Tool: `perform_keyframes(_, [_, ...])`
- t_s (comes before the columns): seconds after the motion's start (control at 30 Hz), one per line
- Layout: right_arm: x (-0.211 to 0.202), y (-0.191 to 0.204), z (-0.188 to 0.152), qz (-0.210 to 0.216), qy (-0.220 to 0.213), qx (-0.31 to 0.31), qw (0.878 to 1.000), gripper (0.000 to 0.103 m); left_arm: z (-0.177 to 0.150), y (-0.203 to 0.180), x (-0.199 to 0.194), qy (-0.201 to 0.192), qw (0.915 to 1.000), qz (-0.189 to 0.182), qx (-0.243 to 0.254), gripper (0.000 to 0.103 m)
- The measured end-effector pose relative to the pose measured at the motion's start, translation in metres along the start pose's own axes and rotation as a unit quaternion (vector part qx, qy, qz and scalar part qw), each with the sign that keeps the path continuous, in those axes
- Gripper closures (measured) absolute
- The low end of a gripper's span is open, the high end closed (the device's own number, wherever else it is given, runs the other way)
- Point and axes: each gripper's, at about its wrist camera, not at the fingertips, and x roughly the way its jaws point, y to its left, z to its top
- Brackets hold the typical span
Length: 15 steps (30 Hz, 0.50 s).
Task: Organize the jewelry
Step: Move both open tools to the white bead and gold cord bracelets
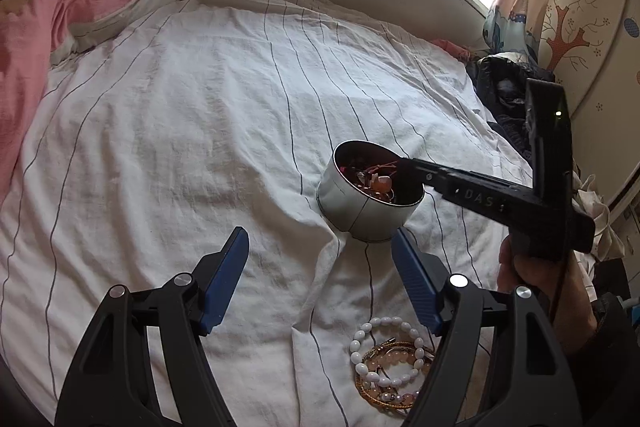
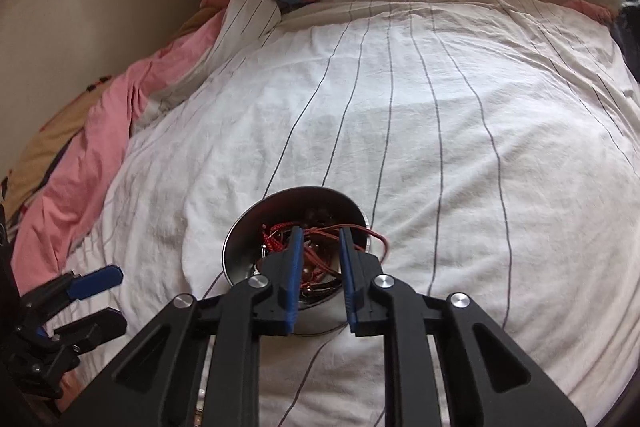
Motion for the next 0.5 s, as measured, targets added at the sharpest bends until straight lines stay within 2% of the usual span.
perform_keyframes(0.17, [0.038, 0.012, 0.007, 0.02, 0.065, 0.0, 0.998, 0.088, 0.002, -0.003, -0.002, -0.005, 1.0, 0.002, 0.006, 0.03])
perform_keyframes(0.27, [0.046, 0.004, 0.014, 0.077, 0.085, 0.049, 0.992, 0.088, 0.003, -0.004, -0.001, -0.002, 0.9999, 0.006, 0.009, 0.029])
perform_keyframes(0.37, [0.024, -0.011, 0.016, 0.115, 0.063, 0.089, 0.987, 0.087, 0.003, -0.003, 0.0, 0.0, 0.9999, 0.007, 0.007, 0.029])
perform_keyframes(0.43, [0.0, -0.02, 0.012, 0.12, 0.04, 0.102, 0.987, 0.079, 0.002, -0.004, -0.002, -0.001, 0.9999, 0.006, 0.01, 0.029])
perform_keyframes(0.5, [-0.026, -0.031, 0.0, 0.114, 0.018, 0.111, 0.987, 0.066, 0.001, -0.008, -0.003, -0.002, 0.9998, 0.006, 0.02, 0.029])
